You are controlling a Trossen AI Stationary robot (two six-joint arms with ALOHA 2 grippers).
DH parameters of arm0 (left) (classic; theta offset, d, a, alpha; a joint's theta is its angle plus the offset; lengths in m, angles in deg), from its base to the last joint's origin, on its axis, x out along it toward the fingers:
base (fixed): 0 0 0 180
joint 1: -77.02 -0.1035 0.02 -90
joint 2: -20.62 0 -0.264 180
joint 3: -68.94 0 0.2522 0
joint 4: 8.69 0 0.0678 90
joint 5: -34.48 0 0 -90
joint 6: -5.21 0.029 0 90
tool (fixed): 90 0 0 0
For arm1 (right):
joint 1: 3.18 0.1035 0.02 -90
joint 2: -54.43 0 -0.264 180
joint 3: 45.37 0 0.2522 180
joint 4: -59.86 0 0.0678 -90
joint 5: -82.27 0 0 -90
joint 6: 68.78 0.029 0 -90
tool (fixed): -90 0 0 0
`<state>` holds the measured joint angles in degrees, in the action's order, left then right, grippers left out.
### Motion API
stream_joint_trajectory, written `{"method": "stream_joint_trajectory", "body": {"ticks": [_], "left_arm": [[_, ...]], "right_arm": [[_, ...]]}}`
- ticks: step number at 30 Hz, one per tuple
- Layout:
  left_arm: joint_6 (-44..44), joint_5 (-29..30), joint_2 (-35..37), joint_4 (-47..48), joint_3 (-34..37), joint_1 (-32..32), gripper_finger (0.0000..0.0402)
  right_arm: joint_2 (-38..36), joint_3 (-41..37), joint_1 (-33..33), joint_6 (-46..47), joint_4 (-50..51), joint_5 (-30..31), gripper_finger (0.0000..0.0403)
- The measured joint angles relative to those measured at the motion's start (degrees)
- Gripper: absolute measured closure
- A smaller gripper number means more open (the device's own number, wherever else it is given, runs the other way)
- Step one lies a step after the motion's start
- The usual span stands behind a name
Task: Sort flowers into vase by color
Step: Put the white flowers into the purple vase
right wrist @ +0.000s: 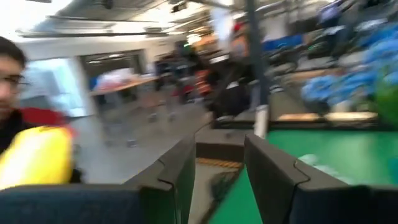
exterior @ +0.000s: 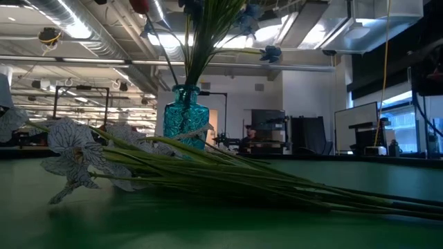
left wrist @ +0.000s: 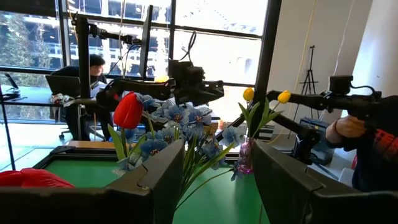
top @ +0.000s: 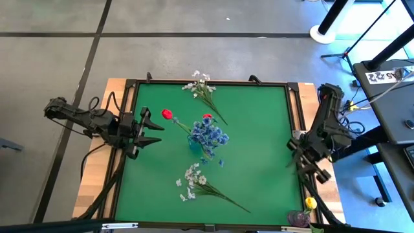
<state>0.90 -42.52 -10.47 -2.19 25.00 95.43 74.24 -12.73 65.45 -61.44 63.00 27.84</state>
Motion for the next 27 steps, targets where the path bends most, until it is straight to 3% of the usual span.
{"method": "stream_joint_trajectory", "body": {"ticks": [5, 9, 12, 17, 20, 27], "left_arm": [[0.0, 0.0, 0.0, 0.0, 0.0, 0.0, 0.0217], [0.0, 0.0, 0.0, 0.0, 0.0, 0.0, 0.0217], [0.0, 0.0, 0.0, 0.0, 0.0, 0.0, 0.0217], [0.0, 0.0, 0.0, 0.0, 0.0, 0.0, 0.0217], [0.0, 0.0, 0.0, 0.0, 0.0, 0.0, 0.0217], [0.0, 0.0, 0.0, 0.0, 0.0, 0.0, 0.0217]], "right_arm": [[0.9, 0.0, -8.1, -3.1, -2.5, 1.7, 0.0264], [6.3, 0.0, -19.7, -2.1, -3.4, 3.6, 0.0264], [13.5, 1.1, -31.0, 1.6, -3.8, -2.4, 0.0264], [28.2, 6.6, -51.4, 6.7, -3.3, -19.5, 0.0264], [34.3, 11.4, -61.8, 6.7, -2.6, -26.6, 0.0264], [42.0, 21.8, -79.7, 3.3, 2.3, -29.1, 0.0264]]}}
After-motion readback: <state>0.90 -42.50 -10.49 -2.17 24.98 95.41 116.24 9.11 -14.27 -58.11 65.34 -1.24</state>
